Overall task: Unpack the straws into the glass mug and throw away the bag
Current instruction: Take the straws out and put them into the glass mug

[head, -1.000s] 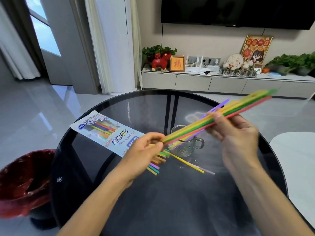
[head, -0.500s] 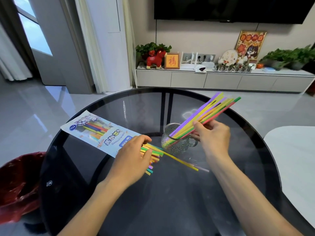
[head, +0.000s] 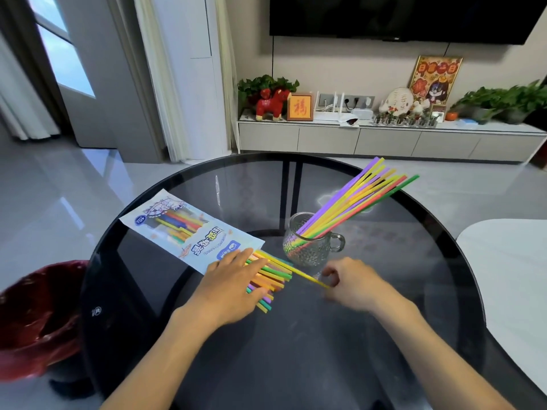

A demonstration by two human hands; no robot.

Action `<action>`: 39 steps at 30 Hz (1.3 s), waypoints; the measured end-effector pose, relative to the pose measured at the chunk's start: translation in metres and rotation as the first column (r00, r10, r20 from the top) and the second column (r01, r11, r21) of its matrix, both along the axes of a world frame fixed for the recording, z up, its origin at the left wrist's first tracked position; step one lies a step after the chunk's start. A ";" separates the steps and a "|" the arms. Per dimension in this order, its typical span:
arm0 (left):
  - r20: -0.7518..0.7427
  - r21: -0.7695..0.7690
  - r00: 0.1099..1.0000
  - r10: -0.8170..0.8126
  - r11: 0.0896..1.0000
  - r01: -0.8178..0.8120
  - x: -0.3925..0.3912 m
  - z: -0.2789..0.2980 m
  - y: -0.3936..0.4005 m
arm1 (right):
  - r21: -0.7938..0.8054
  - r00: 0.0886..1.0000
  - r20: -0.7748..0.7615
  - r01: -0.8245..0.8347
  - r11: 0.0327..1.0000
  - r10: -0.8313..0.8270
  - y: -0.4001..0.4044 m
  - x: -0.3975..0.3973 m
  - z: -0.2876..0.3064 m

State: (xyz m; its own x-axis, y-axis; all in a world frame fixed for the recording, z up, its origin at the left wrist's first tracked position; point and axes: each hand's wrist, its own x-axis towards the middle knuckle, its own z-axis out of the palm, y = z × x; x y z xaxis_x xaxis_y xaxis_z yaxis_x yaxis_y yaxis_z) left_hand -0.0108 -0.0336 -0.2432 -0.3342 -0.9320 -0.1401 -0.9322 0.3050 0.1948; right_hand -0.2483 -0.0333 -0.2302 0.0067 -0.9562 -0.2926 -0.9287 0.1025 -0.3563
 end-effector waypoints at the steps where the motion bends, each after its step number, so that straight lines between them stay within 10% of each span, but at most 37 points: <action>1: -0.008 0.012 1.000 -0.020 1.000 0.020 0.001 0.002 0.002 | 0.011 0.999 0.014 -0.034 0.999 0.034 -0.001 0.007 -0.006; 12: -0.145 0.025 0.983 -0.116 0.992 0.121 0.009 0.010 0.008 | 0.143 0.898 0.427 0.043 0.989 -0.101 0.002 0.045 -0.003; 20: -0.166 0.008 0.982 -0.086 0.996 0.089 0.004 0.006 0.006 | -0.255 0.999 -0.009 -0.032 0.966 0.030 0.009 0.070 -0.017; 39: -0.181 -0.091 0.983 -0.039 0.996 0.022 0.000 -0.002 0.009 | -0.044 0.961 -0.213 -0.189 0.981 0.176 0.006 0.055 0.000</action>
